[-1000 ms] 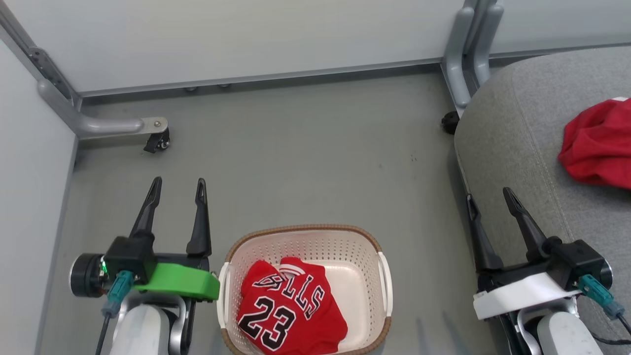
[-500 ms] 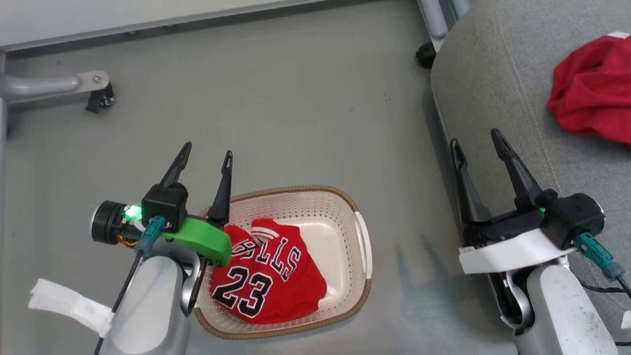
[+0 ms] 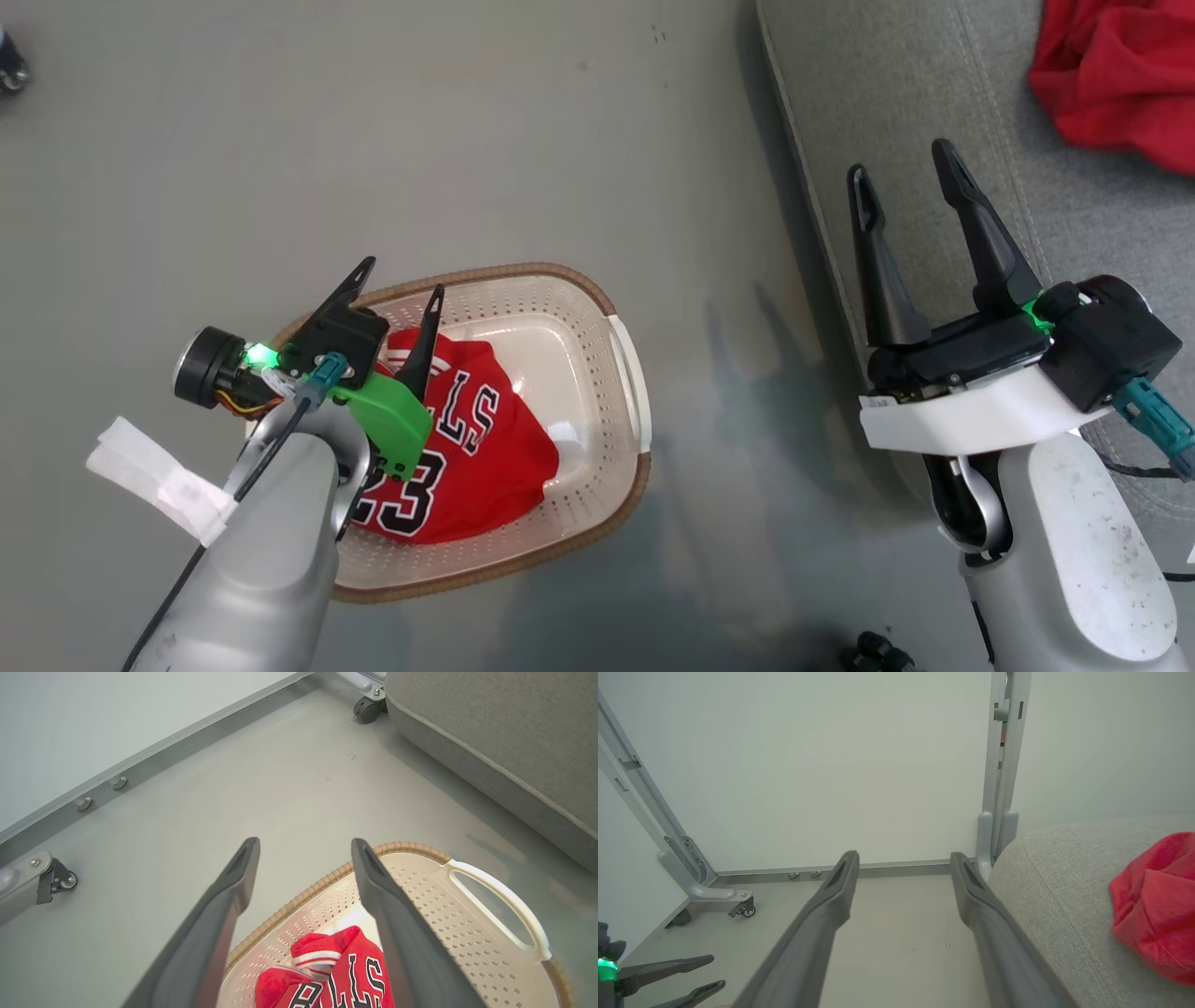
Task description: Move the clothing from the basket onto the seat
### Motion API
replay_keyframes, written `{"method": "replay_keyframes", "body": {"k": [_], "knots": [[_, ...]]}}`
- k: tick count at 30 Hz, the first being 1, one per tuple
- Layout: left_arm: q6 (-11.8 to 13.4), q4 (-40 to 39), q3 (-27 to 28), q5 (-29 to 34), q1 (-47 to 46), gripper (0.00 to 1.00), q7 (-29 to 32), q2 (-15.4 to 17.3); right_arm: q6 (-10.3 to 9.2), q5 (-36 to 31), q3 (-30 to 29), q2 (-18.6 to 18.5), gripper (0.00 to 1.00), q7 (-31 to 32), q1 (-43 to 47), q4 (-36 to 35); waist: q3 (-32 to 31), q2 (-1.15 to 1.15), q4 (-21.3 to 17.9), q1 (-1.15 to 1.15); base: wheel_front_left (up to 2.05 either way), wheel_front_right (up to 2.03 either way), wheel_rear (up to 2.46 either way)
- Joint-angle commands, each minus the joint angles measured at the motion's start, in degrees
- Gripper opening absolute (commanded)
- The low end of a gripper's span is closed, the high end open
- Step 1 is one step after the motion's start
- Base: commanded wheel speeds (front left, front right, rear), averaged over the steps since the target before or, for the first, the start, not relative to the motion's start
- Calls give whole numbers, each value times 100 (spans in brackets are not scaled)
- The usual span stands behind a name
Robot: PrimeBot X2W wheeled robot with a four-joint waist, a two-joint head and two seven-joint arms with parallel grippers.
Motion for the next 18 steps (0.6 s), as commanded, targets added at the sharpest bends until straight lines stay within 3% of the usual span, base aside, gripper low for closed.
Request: {"method": "replay_keyframes", "body": {"k": [1,18], "knots": [[-19,137,-41,7,-170,100,-5,76,-6,50,20,-7,100,-14,-120,-42,614,57,-409,0,0,0,0],[-18,2111,-864,269,-1201,100,-5,321,-6,192,167,-7,100,-14,-575,-333,1714,57,-770,0,0,0,0]]}}
